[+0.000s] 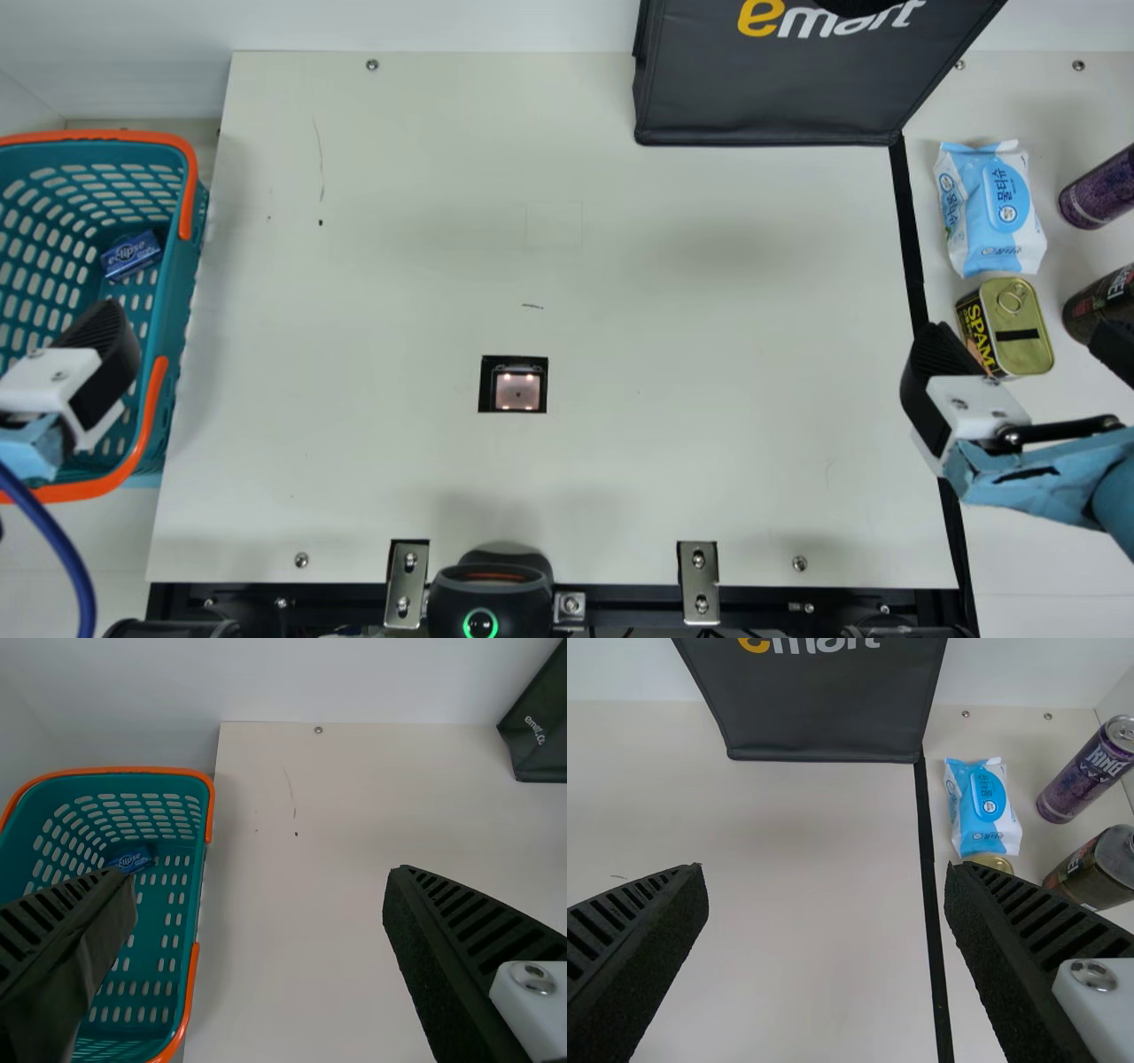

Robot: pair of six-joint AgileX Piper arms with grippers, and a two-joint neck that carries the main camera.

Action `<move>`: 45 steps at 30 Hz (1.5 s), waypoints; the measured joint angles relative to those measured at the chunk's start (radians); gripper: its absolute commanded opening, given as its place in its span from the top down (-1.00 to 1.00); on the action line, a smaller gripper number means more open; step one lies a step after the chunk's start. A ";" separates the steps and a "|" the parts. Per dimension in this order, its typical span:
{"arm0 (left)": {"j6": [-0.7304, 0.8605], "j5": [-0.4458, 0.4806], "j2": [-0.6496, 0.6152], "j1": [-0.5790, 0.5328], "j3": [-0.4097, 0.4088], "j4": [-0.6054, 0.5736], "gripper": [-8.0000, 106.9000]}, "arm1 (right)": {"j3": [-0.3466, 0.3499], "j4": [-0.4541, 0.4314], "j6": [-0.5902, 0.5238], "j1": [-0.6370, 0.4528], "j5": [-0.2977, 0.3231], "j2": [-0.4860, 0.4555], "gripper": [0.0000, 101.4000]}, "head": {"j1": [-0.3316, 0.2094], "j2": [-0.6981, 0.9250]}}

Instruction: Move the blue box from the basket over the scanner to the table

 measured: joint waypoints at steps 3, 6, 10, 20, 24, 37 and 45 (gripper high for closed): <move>0.000 0.000 0.000 0.000 0.000 0.000 -0.71 | 0.000 0.000 0.000 0.000 0.000 0.000 -0.87 | -0.002 0.018; 0.000 0.000 0.000 0.000 0.000 0.000 -0.71 | 0.000 0.000 0.000 0.000 0.000 0.000 -0.87 | 0.000 0.080; 0.000 0.000 0.000 0.000 0.000 0.000 -0.71 | 0.000 0.000 0.000 0.000 0.000 0.000 -0.87 | -0.002 0.167; 0.000 0.000 0.000 0.000 0.000 0.000 -0.71 | 0.000 0.000 0.000 0.000 0.000 0.000 -0.87 | -0.002 0.350; 0.000 0.000 0.000 0.000 0.000 0.000 -0.71 | 0.000 0.000 0.000 0.000 0.000 0.000 -0.87 | -0.002 0.350; -0.112 -0.036 0.125 0.166 -0.008 0.010 -0.71 | 0.000 0.000 0.000 0.000 0.000 0.000 -0.87 | 0.000 0.350; -0.075 -0.083 0.260 0.392 -0.029 -0.033 -0.71 | 0.000 0.000 0.000 0.000 0.000 0.000 -0.87 | -0.002 0.350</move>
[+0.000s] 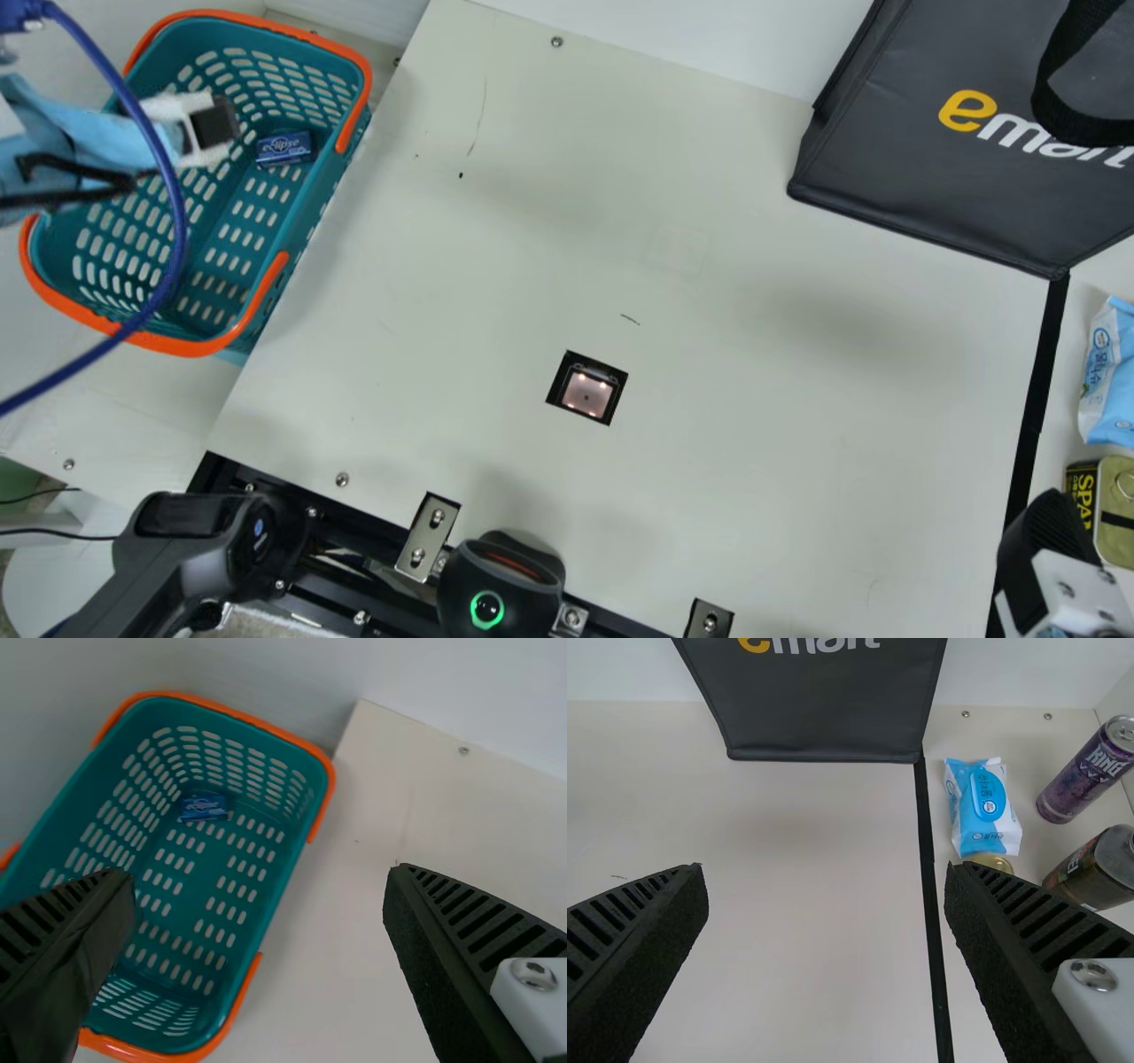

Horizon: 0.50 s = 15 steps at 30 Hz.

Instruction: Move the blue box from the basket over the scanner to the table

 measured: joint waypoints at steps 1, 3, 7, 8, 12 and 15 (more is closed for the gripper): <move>0.013 -0.006 0.018 0.032 -0.006 -0.010 -0.71 | 0.000 0.000 0.000 0.000 0.000 0.000 -0.87 | 0.002 0.000; 0.038 -0.016 0.049 0.085 -0.014 -0.023 -0.71 | 0.000 0.000 0.000 0.000 0.000 0.000 -0.87 | 0.000 0.000; 0.095 -0.034 0.108 0.182 -0.024 -0.037 -0.71 | 0.000 0.000 0.000 0.000 0.000 0.000 -0.87 | 0.002 0.000; 0.109 -0.041 0.123 0.201 -0.024 -0.037 -0.71 | 0.000 0.000 0.000 0.000 0.000 0.000 -0.87 | 0.002 -0.002; 0.137 -0.066 0.181 0.251 -0.022 -0.040 -0.71 | 0.000 0.000 0.000 0.000 0.000 0.000 -0.87 | 0.002 0.000; 0.135 -0.093 0.230 0.254 -0.018 -0.031 -0.71 | 0.000 0.000 0.000 0.000 0.000 0.000 -0.87 | 0.002 0.000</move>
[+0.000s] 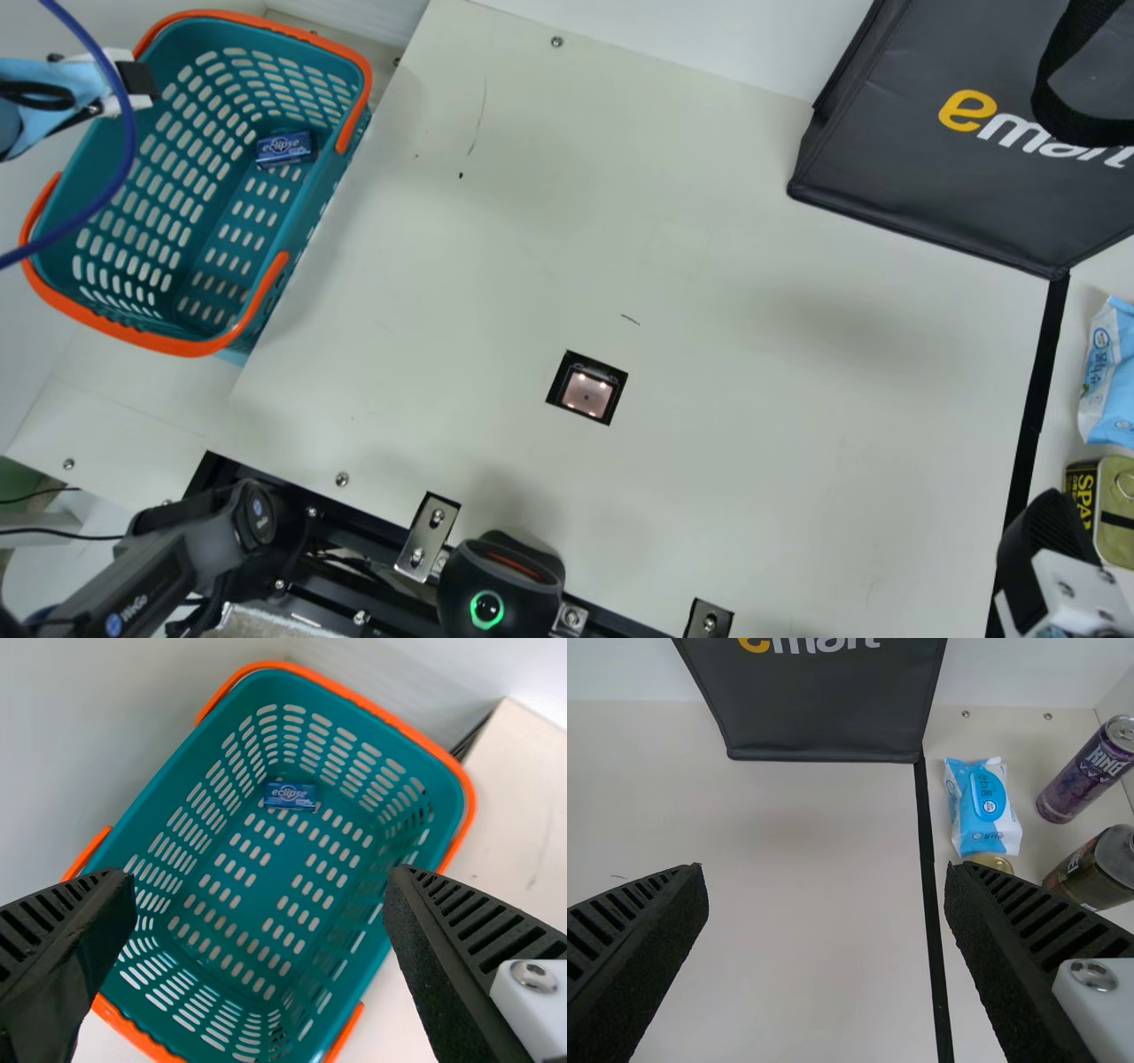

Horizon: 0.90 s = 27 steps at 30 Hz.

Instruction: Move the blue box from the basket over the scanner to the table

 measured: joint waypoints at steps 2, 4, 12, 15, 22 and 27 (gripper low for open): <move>-0.012 -0.021 0.034 -0.002 0.002 0.008 -0.71 | 0.000 0.000 0.000 0.000 0.000 0.000 -0.87 | -0.002 0.000; -0.025 -0.040 0.076 -0.007 0.004 0.018 -0.71 | 0.000 0.000 0.000 0.000 0.000 0.000 -0.87 | 0.000 0.000; -0.051 -0.132 0.244 -0.040 0.004 0.040 -0.71 | 0.000 0.000 0.000 0.000 0.000 0.000 -0.87 | 0.000 0.000; -0.047 -0.162 0.311 -0.047 0.004 0.041 -0.71 | 0.000 0.000 0.000 0.000 0.000 0.000 -0.87 | 0.000 -0.002; -0.013 -0.240 0.458 -0.056 0.002 0.041 -0.71 | 0.000 0.000 0.000 0.000 0.000 0.000 -0.87 | 0.000 0.000; 0.048 -0.292 0.557 -0.052 0.004 0.020 -0.71 | 0.000 0.000 0.000 0.000 0.000 0.000 -0.87 | 0.000 0.000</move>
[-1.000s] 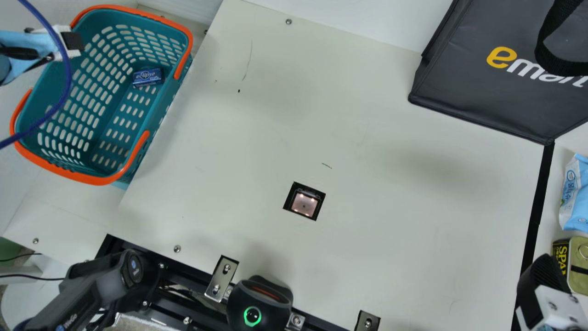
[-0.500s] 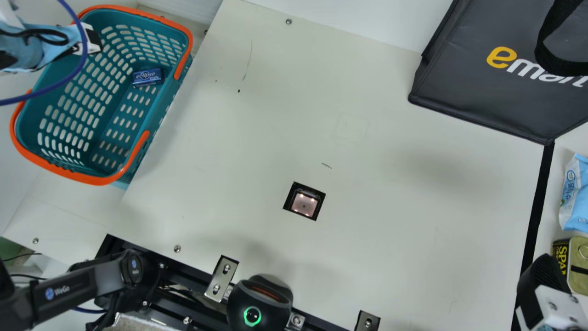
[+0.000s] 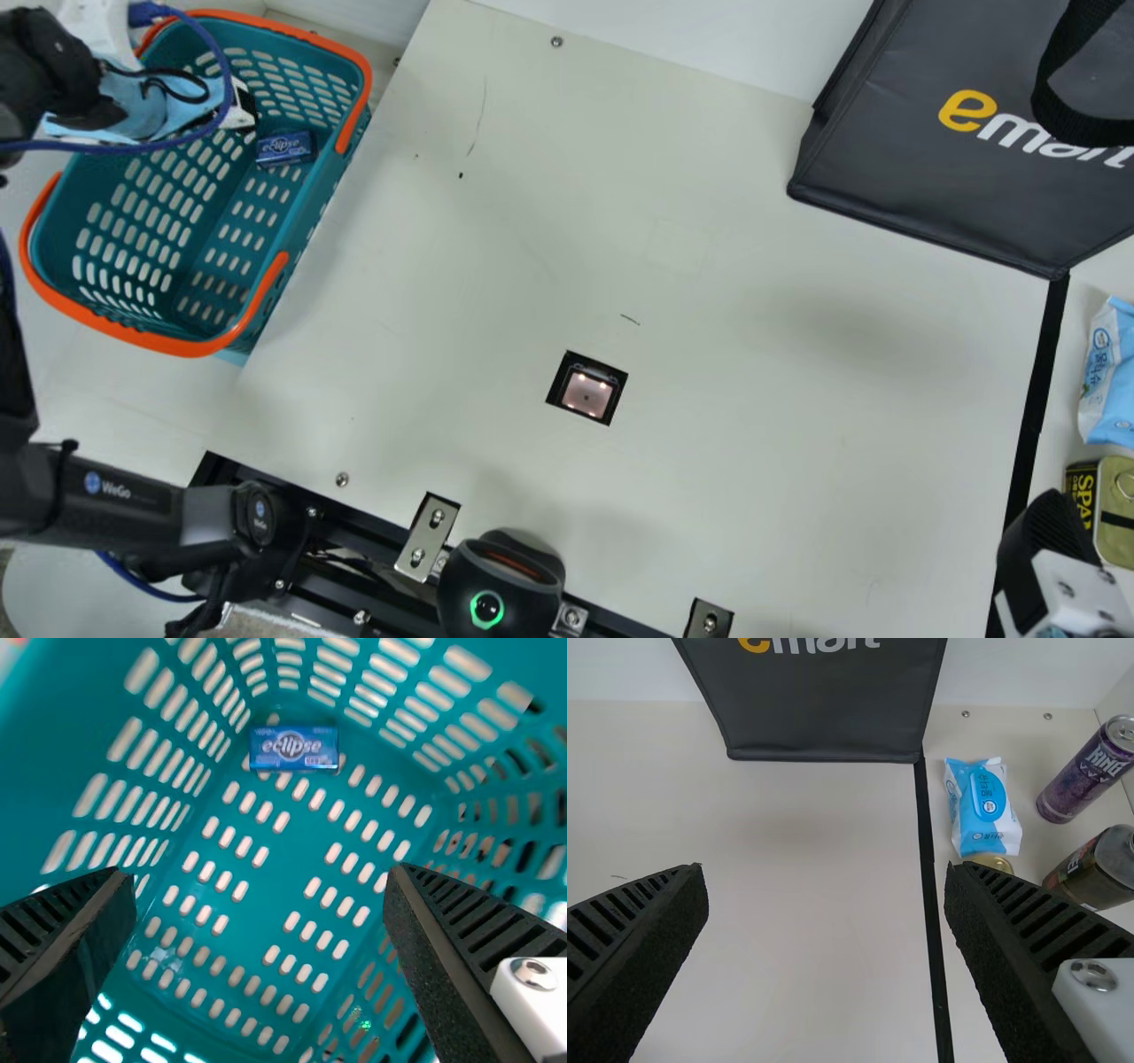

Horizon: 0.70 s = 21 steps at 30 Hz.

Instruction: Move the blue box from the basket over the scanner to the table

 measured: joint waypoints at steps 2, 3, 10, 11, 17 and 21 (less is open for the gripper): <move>0.033 -0.017 0.035 0.000 0.000 -0.011 -0.71 | 0.000 0.000 0.000 0.000 0.000 0.000 -0.87 | 0.000 0.000; 0.053 -0.028 0.053 0.000 0.002 -0.017 -0.71 | 0.000 0.000 0.000 0.000 0.000 0.000 -0.87 | -0.002 -0.002; 0.215 -0.100 0.159 -0.004 0.013 -0.028 -0.71 | 0.000 0.000 0.000 0.000 0.000 0.000 -0.87 | 0.000 0.000; 0.235 -0.108 0.169 -0.007 0.013 -0.028 -0.71 | 0.000 0.000 0.000 0.000 0.000 0.000 -0.87 | 0.000 0.000; 0.400 -0.153 0.240 -0.017 0.010 -0.033 -0.71 | 0.000 0.000 0.000 0.000 0.000 0.000 -0.87 | 0.000 -0.002; 0.531 -0.162 0.279 -0.023 -0.005 -0.065 -0.71 | 0.000 0.000 0.000 0.000 0.000 0.000 -0.87 | 0.000 0.000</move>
